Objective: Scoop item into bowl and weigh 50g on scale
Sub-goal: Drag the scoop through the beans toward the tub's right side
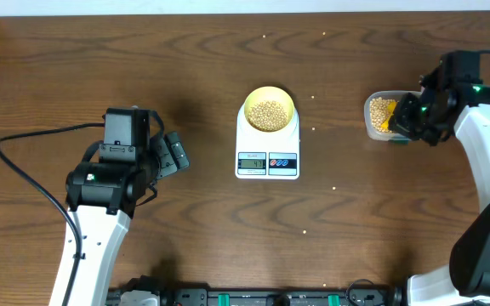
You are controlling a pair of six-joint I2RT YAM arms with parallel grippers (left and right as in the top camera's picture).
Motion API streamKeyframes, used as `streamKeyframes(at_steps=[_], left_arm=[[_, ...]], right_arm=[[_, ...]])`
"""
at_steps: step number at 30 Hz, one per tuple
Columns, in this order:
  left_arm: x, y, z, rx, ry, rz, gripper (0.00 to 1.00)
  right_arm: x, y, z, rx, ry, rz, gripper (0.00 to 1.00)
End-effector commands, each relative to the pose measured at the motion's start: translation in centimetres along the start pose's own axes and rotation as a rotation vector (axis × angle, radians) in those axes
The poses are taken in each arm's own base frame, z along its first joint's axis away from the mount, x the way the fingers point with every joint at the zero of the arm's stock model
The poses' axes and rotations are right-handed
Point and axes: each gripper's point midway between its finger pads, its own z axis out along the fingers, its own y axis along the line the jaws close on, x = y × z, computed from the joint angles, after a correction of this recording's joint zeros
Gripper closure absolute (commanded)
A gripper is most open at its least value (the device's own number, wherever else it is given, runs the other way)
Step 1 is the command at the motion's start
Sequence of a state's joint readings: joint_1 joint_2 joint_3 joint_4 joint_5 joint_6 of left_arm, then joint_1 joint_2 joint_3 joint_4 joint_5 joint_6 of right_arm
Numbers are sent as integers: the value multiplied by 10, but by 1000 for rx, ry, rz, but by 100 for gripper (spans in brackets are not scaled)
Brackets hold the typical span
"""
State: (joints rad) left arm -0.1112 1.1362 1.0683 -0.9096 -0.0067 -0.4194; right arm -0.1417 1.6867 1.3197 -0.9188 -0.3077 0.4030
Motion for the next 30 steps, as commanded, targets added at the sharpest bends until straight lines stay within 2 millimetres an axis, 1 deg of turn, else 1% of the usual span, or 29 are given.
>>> streamKeyframes(at_steps=[1,10,19,30], left_arm=[[-5,3,-2,-14,-15,-7,4],[-5,3,-2,-14,-15,-7,4],[-5,3,-2,-15,-15,-7,4],[-5,3,-2,-15,-15,-7,4]], right_arm=[[1,2,-2,-79,33,49,99],[-6,-13,-10,-88,16,65,99],[-10,-11,-29,-100,-42,39,99],[-11,-11,-32,-101,-51,15,99]])
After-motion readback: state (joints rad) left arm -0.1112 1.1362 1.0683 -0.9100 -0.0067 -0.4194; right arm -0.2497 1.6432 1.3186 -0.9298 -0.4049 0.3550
